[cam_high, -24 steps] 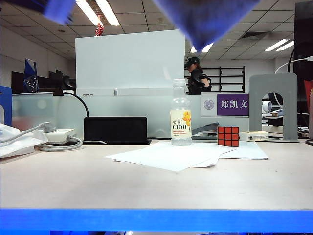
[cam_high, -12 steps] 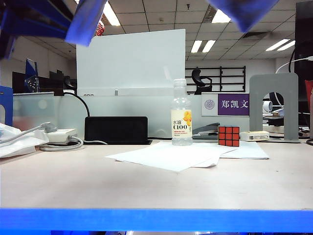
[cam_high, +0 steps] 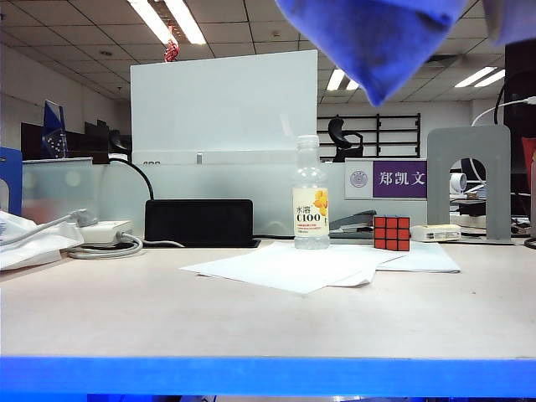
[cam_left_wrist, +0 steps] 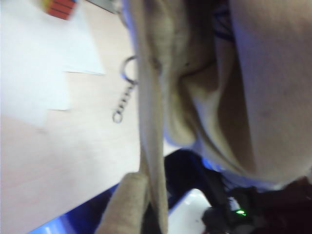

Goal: Take the glasses case out of the canvas bag and put it on the table.

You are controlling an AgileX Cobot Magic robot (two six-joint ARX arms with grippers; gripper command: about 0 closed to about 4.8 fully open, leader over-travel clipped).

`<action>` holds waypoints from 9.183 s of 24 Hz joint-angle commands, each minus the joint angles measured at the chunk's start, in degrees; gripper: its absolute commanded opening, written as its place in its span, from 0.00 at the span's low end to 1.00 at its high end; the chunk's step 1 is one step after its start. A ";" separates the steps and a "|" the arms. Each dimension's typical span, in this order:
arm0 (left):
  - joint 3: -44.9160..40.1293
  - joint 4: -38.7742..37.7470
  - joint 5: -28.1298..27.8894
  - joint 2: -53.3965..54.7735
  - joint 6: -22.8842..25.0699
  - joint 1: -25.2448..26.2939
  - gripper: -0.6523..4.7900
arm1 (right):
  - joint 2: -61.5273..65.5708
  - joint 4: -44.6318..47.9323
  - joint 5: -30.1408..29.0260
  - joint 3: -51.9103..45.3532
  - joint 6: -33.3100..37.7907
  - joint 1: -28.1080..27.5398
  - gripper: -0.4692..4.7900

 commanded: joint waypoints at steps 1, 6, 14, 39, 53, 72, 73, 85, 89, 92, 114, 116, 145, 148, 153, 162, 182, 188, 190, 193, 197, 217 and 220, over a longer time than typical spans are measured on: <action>-0.35 -19.26 2.10 -8.00 -0.04 -0.79 0.11 | 0.39 10.05 12.37 1.14 2.62 -4.87 0.34; -0.37 -24.09 -1.11 -18.91 -3.56 -0.72 0.11 | 0.46 15.17 9.27 1.20 7.06 -7.91 0.34; -3.13 -31.43 -1.20 -19.58 -1.22 -0.74 0.11 | -2.45 25.59 -8.44 1.62 27.56 -9.01 0.28; -13.99 -36.44 1.42 -30.56 -3.10 -0.72 0.11 | -3.13 40.22 -21.22 11.21 42.66 -25.88 0.22; -13.03 3.56 9.11 -17.35 -13.66 -0.72 0.11 | -2.54 29.42 -28.28 10.86 32.83 -17.40 0.23; 9.11 10.51 3.69 6.86 7.80 9.57 1.00 | -4.66 20.31 -27.69 -3.67 27.56 -11.50 0.23; 9.35 10.73 4.74 7.34 7.91 10.84 1.00 | -4.70 20.37 -27.67 -4.55 27.58 -11.17 0.23; 28.15 13.09 7.13 17.44 18.05 21.81 1.00 | -5.09 24.13 -28.83 -8.87 32.17 -10.86 0.22; 36.70 10.80 5.84 23.47 21.92 22.27 1.00 | -5.03 24.81 -29.77 -8.90 32.81 -10.86 0.22; 42.56 9.79 5.27 27.80 25.03 22.27 1.00 | -5.09 24.26 -29.92 -8.90 33.14 -10.86 0.22; 55.95 -26.67 7.61 35.54 32.94 29.51 1.00 | -5.14 32.85 -31.63 -8.76 35.43 -10.86 0.22; 55.41 -28.15 8.57 34.23 33.16 29.22 1.00 | -5.03 36.41 -30.42 -8.76 37.62 -10.91 0.22; 22.95 0.46 13.29 25.00 22.75 5.33 1.00 | -5.25 53.22 -34.77 -8.39 64.89 -10.88 0.22; 22.93 2.93 12.63 25.73 24.28 5.31 1.00 | -5.42 53.53 -35.32 -8.39 66.31 -10.88 0.23; 22.93 8.02 14.01 25.97 23.69 5.01 0.64 | -5.51 53.48 -36.37 -8.44 66.88 -10.88 0.22; 22.91 8.63 19.10 26.29 23.76 4.96 0.11 | -5.49 53.46 -36.96 -8.44 66.84 -10.88 0.22; 11.74 -19.67 0.90 22.47 36.41 9.73 0.11 | -5.51 55.23 -36.65 -8.35 65.51 -16.81 0.22; 6.40 -19.89 0.98 14.51 35.26 15.80 0.11 | -5.66 55.23 -37.79 -8.22 65.55 -24.35 0.22; 5.84 -20.61 1.05 12.33 35.28 18.08 0.11 | -5.66 55.19 -37.79 -7.91 65.53 -26.23 0.22; 5.70 -24.15 0.98 9.53 37.48 22.08 0.11 | -5.81 55.19 -37.79 -6.71 65.51 -28.04 0.22; 5.64 -30.38 -4.04 6.62 39.15 24.98 0.11 | -5.79 54.58 -37.81 -4.04 65.31 -30.51 0.22; 4.92 -11.50 20.11 3.23 29.70 38.91 0.17 | -7.19 28.17 -37.44 -3.50 42.84 -23.23 0.22; 4.92 -9.97 22.40 4.04 29.66 38.88 0.64 | -7.17 28.02 -37.66 -3.43 43.58 -21.42 0.22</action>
